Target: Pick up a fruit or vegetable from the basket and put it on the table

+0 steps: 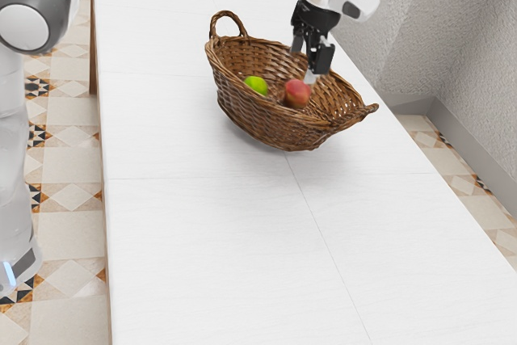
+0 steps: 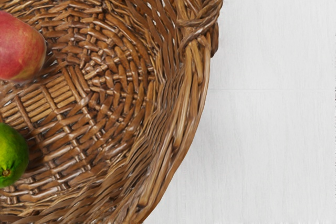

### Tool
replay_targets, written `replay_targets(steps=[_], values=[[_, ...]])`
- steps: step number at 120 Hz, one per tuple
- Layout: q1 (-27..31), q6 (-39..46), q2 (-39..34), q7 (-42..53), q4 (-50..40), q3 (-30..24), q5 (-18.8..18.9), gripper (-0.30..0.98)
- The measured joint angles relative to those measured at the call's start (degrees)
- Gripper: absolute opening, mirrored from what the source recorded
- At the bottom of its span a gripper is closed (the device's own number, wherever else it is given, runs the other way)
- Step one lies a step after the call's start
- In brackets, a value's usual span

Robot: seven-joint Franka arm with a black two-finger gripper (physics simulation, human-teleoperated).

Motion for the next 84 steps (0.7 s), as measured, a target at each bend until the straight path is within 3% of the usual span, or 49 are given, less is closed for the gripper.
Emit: replay_targets(steps=[24, 45, 63, 73, 84], values=[[-1.0, 0.0, -0.1, 0.4, -0.1, 0.5, 0.4, 0.69], [-5.1, 0.0, 0.1, 1.0, -0.2, 10.2, 0.3, 0.69], [0.7, 0.0, 2.3, 2.0, -1.1, 17.2, -0.3, 0.69], [3.7, 0.0, 3.5, 2.5, -1.4, 18.3, -1.1, 0.69], [2.8, 0.1, 4.3, 3.0, -1.3, 18.4, -2.3, 0.69]])
